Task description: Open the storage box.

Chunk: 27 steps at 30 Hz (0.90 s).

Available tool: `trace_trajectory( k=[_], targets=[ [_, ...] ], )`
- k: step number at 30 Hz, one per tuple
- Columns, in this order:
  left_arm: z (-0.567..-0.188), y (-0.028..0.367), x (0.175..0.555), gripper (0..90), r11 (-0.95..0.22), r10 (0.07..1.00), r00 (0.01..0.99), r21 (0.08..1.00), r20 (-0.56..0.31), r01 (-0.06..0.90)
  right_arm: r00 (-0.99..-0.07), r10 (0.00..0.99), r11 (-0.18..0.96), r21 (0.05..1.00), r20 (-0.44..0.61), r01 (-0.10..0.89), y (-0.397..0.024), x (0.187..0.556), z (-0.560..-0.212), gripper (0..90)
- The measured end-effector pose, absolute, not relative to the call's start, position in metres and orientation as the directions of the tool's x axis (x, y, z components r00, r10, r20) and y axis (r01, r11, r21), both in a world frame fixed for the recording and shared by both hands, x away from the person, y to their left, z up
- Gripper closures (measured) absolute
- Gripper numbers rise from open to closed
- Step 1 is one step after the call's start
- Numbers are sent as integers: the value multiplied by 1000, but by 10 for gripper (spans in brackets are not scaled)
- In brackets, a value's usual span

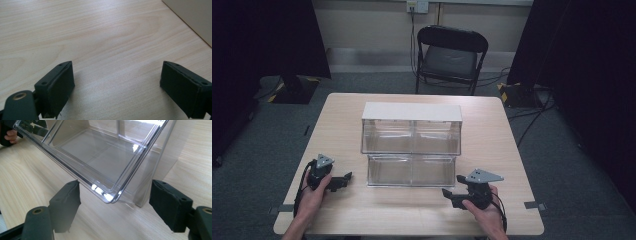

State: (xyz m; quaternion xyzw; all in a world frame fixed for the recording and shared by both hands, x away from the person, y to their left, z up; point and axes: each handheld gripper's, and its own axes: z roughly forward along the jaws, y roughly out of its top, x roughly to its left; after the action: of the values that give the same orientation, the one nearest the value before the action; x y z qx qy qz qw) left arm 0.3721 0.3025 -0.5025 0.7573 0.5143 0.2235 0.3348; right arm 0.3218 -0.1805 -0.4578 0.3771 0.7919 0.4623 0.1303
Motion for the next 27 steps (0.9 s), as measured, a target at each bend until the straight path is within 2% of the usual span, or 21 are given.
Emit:
trace_trajectory(
  k=[27],
  targets=[
    [-502, 303, 372, 115, -248, 928, 372, 737, -6, 629, -696, 701, 272, 845, 153, 460, -183, 319, -452, 243]
  ],
)
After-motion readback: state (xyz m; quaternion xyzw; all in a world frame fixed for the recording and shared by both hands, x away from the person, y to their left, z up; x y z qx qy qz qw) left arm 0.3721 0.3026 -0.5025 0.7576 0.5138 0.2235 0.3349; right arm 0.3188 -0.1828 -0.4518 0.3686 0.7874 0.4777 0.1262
